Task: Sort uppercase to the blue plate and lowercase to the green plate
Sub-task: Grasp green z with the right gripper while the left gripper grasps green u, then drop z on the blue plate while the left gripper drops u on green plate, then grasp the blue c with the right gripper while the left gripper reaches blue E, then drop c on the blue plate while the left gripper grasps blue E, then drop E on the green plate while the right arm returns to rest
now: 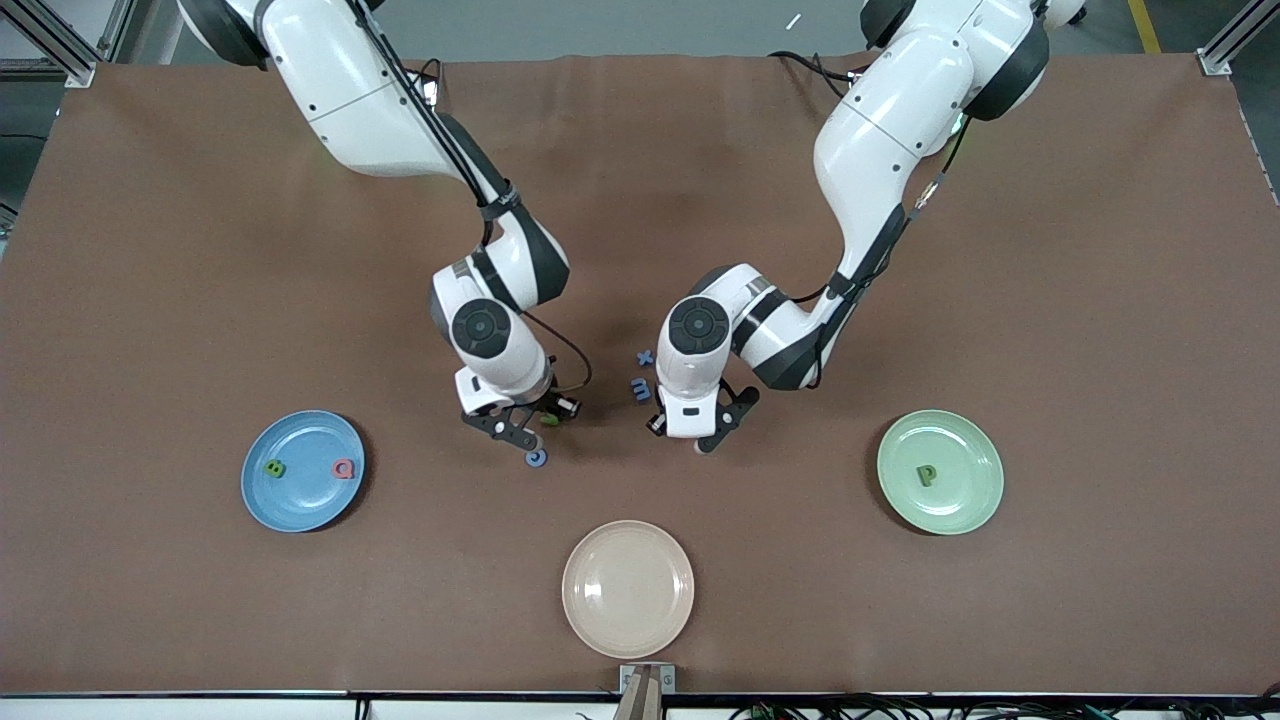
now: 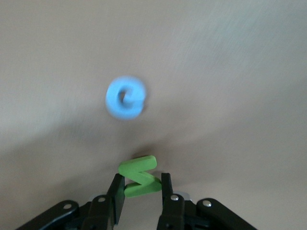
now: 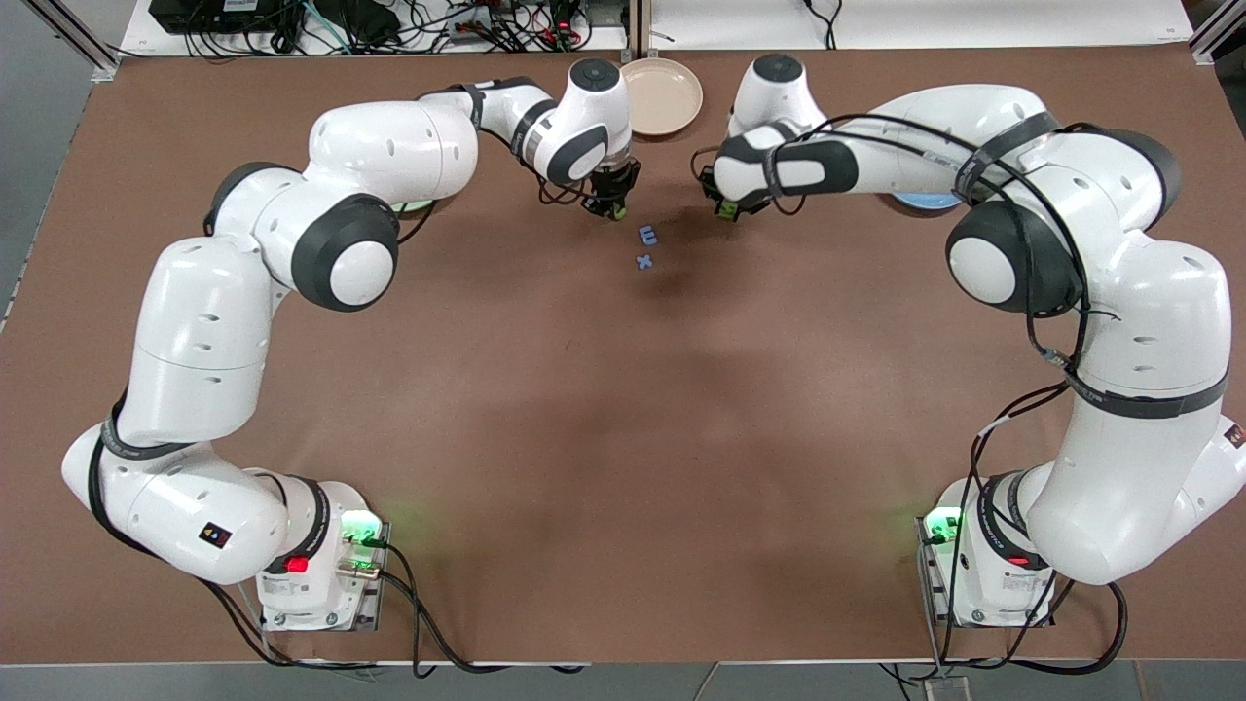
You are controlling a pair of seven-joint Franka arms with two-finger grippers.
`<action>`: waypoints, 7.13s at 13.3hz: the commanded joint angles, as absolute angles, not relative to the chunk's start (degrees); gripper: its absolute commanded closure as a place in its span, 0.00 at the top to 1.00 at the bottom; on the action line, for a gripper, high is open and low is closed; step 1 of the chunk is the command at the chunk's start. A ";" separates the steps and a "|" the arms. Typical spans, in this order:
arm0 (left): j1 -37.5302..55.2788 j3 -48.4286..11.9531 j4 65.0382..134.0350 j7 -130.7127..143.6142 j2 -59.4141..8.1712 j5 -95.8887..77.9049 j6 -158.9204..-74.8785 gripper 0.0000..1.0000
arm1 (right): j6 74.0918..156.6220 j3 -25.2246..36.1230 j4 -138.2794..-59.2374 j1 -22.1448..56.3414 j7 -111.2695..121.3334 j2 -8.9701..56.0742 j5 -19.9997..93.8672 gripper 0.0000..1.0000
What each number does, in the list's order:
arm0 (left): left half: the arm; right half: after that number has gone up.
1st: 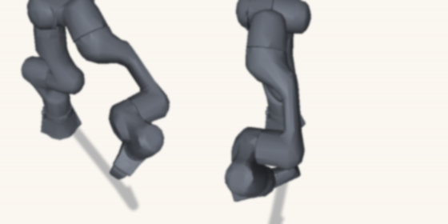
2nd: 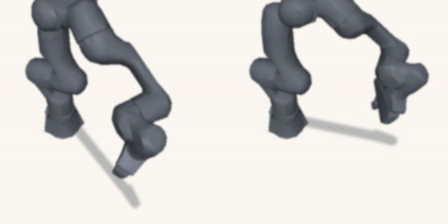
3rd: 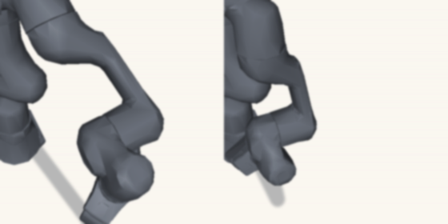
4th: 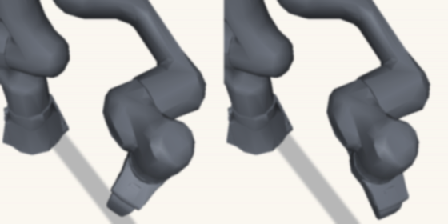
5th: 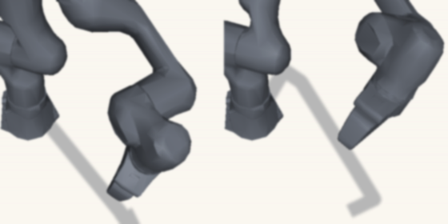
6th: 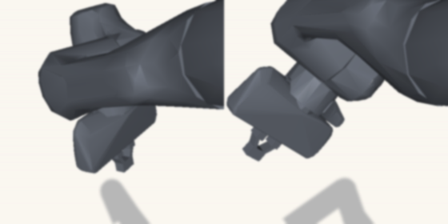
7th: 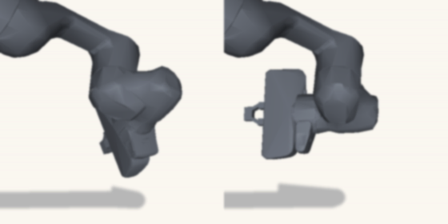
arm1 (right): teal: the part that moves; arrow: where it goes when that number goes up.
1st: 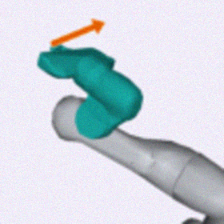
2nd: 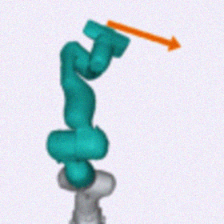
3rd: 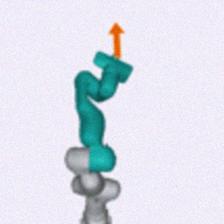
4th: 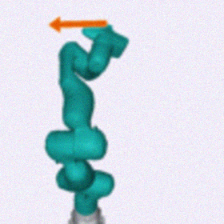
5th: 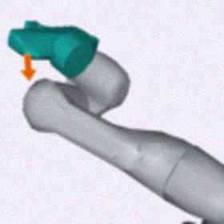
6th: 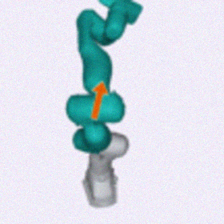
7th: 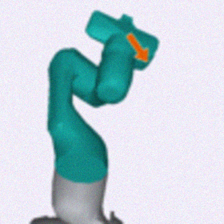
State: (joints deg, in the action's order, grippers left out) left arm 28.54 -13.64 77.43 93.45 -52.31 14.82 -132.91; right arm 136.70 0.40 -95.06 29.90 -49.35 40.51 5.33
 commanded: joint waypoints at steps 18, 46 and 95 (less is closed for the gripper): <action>2.12 -12.92 90.69 55.39 -37.62 17.75 -124.45 0.03 | 125.16 1.32 -92.11 2.45 -5.62 38.32 -1.50 1.00; 13.07 -21.80 86.24 68.10 -42.52 16.87 -125.77 0.75 | 136.85 1.14 -81.74 29.27 -60.12 50.19 3.08 0.22; 9.25 -15.38 79.00 60.58 -44.48 17.75 -124.98 0.02 | 97.33 0.97 -78.06 0.26 -2.72 12.66 -0.44 1.00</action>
State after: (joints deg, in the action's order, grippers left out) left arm 12.20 -14.80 75.04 63.73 -47.72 16.86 -125.55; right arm 101.05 1.17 -78.55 -0.19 -1.44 14.14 0.19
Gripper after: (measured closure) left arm 0.727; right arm 0.000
